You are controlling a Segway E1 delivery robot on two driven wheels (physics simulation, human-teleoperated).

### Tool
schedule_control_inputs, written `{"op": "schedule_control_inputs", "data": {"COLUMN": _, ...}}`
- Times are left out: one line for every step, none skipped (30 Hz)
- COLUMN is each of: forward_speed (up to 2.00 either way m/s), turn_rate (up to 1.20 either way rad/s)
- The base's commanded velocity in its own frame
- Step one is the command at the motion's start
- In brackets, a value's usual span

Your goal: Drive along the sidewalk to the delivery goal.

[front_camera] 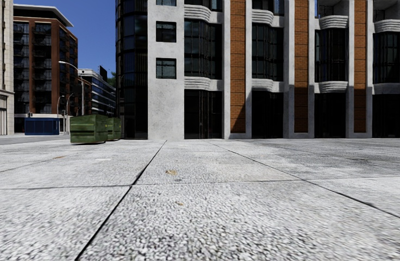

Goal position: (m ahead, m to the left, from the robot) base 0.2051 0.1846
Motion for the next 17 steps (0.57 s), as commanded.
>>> {"op": "schedule_control_inputs", "data": {"forward_speed": 0.0, "turn_rate": 0.0}}
{"op": "schedule_control_inputs", "data": {"forward_speed": 0.0, "turn_rate": 0.0}}
{"op": "schedule_control_inputs", "data": {"forward_speed": 0.0, "turn_rate": 0.0}}
{"op": "schedule_control_inputs", "data": {"forward_speed": 0.0, "turn_rate": 0.0}}
{"op": "schedule_control_inputs", "data": {"forward_speed": 0.0, "turn_rate": 0.0}}
{"op": "schedule_control_inputs", "data": {"forward_speed": 0.0, "turn_rate": 0.0}}
{"op": "schedule_control_inputs", "data": {"forward_speed": 0.0, "turn_rate": 0.0}}
{"op": "schedule_control_inputs", "data": {"forward_speed": 0.0, "turn_rate": 0.0}}
{"op": "schedule_control_inputs", "data": {"forward_speed": 0.0, "turn_rate": 0.0}}
{"op": "schedule_control_inputs", "data": {"forward_speed": 0.0, "turn_rate": 0.0}}
{"op": "schedule_control_inputs", "data": {"forward_speed": 0.0, "turn_rate": 0.0}}
{"op": "schedule_control_inputs", "data": {"forward_speed": 0.0, "turn_rate": 0.0}}
{"op": "schedule_control_inputs", "data": {"forward_speed": 0.0, "turn_rate": 0.0}}
{"op": "schedule_control_inputs", "data": {"forward_speed": 0.0, "turn_rate": 0.0}}
{"op": "schedule_control_inputs", "data": {"forward_speed": 0.0, "turn_rate": 0.0}}
{"op": "schedule_control_inputs", "data": {"forward_speed": 0.0, "turn_rate": 0.0}}
{"op": "schedule_control_inputs", "data": {"forward_speed": 0.0, "turn_rate": 0.0}}
